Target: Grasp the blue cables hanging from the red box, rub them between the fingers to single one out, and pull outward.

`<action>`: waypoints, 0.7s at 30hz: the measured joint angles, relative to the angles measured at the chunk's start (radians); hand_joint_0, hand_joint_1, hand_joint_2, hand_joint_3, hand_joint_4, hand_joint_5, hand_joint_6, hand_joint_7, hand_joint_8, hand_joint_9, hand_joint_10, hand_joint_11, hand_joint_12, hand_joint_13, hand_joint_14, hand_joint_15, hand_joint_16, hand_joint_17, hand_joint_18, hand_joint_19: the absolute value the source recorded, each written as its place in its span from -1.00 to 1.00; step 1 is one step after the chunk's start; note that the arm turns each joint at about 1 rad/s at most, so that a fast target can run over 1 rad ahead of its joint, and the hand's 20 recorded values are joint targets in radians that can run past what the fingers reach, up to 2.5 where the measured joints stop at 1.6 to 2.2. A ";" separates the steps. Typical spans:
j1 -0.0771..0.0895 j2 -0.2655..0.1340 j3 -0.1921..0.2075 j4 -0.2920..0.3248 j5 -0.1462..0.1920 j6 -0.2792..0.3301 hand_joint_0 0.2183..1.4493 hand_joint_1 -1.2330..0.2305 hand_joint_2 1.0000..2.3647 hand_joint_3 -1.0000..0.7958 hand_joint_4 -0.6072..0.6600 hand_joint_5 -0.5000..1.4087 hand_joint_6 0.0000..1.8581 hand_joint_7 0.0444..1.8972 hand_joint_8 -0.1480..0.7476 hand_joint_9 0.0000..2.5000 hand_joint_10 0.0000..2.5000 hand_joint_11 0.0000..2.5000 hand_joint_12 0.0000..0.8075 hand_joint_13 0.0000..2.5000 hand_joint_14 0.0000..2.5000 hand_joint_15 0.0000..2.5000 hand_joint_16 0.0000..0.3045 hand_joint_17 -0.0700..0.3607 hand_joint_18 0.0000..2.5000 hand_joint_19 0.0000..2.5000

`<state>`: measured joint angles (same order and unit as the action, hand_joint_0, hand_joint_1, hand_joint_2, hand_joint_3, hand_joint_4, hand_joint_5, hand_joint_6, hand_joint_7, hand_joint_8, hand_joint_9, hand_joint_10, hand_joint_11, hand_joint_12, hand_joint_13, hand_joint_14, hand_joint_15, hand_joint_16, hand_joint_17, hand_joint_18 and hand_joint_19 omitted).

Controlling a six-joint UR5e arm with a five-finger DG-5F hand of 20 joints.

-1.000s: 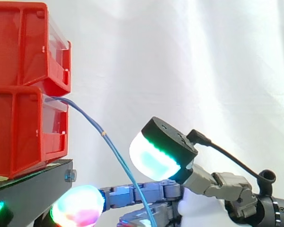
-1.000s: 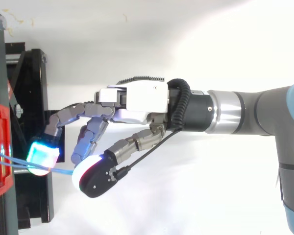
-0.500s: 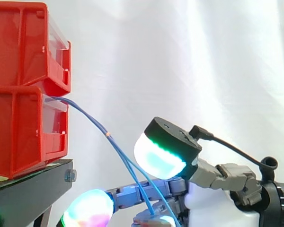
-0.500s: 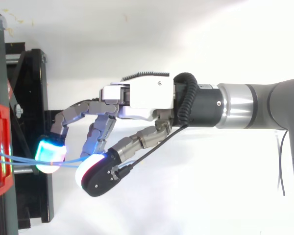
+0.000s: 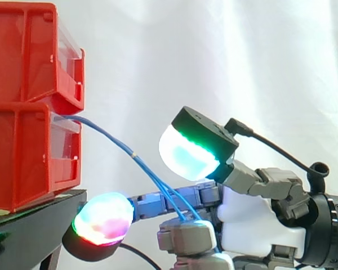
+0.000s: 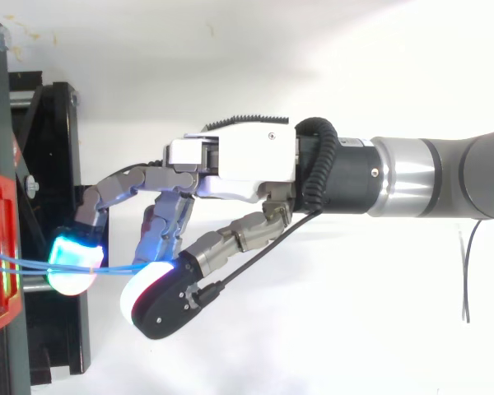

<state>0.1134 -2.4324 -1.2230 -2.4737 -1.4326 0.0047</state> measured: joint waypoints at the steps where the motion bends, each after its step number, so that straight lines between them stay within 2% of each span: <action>1: 0.000 0.003 0.000 -0.003 0.000 0.000 -0.45 -0.22 -1.00 -0.44 0.50 -0.63 -0.46 -0.09 -0.08 -0.05 -0.99 0.11 -0.13 0.09 -0.99 0.00 -0.67 -0.14 -0.36 -0.35; 7: 0.000 0.015 0.000 -0.033 0.001 0.000 -0.45 -0.21 -1.00 -0.44 0.50 -0.63 -0.46 -0.09 -0.08 -0.05 -0.99 0.11 -0.15 0.09 -0.99 0.00 -0.67 -0.14 -0.35 -0.34; 12: -0.001 0.024 0.000 -0.059 0.001 0.000 -0.44 -0.22 -1.00 -0.44 0.50 -0.62 -0.46 0.00 -0.08 -0.04 -0.99 0.13 -0.14 0.08 -0.99 0.00 -0.67 -0.15 -0.35 -0.34; 21: -0.010 0.044 0.001 -0.093 0.001 -0.001 -0.41 -0.21 -1.00 -0.44 0.50 -0.61 -0.46 0.04 -0.09 -0.03 -0.99 0.14 -0.16 0.08 -0.99 0.00 -0.67 -0.16 -0.34 -0.34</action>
<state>0.1032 -2.3882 -1.2220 -2.5671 -1.4319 0.0037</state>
